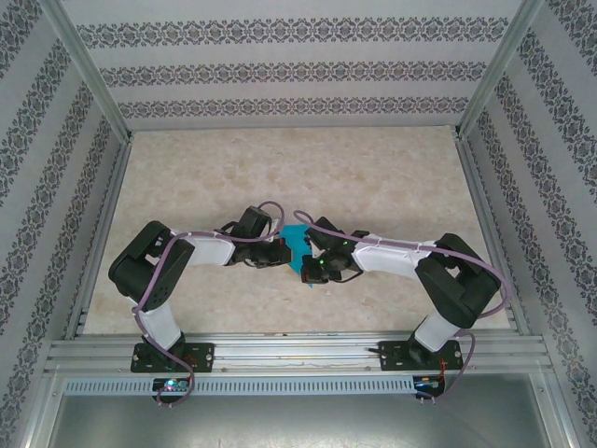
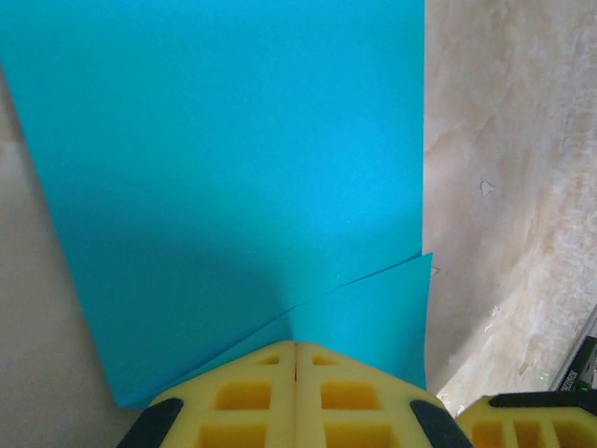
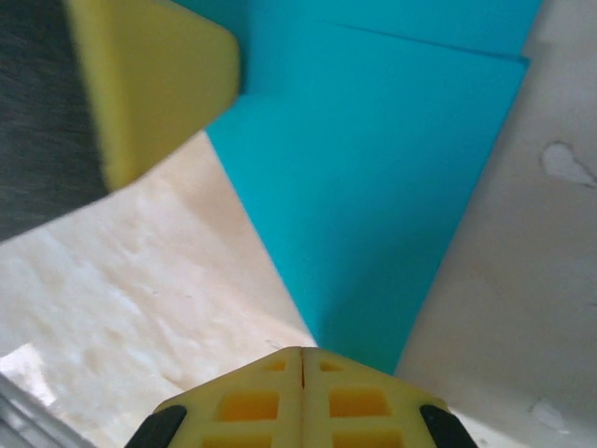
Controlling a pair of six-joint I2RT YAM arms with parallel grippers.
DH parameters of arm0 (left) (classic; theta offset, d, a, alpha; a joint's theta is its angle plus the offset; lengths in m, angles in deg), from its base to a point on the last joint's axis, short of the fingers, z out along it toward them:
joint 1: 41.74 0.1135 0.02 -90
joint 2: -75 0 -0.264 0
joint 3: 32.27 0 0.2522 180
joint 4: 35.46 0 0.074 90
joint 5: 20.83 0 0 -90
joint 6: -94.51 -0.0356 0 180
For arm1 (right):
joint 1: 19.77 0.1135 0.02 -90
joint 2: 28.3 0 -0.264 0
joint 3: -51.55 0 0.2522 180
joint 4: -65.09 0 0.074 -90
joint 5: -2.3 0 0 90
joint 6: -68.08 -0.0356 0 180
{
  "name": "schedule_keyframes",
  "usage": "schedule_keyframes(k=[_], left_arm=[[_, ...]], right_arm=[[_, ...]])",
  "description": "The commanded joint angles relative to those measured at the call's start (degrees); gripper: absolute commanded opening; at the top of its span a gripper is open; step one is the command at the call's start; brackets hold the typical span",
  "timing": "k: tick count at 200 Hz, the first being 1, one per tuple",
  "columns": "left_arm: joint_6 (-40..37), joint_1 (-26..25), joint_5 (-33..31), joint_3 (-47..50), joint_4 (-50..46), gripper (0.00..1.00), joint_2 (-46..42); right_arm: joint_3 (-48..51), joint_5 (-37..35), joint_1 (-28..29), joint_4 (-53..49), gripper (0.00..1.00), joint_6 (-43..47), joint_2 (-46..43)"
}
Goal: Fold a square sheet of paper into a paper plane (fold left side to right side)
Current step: Third fold the triangle at the center of the table.
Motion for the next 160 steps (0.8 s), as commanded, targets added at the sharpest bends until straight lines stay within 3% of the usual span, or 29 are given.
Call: schedule_keyframes(k=[1,160], left_arm=[[-0.57,-0.21,-3.14,0.27,-3.88,0.00,1.64],[-0.66,-0.20,-3.76,-0.05,-4.41,0.00,2.03]], right_arm=[[-1.58,1.43,-0.60,3.15,0.00,-1.70,-0.55],[-5.05,-0.04,-1.98,6.39,0.00,-1.00,9.31]])
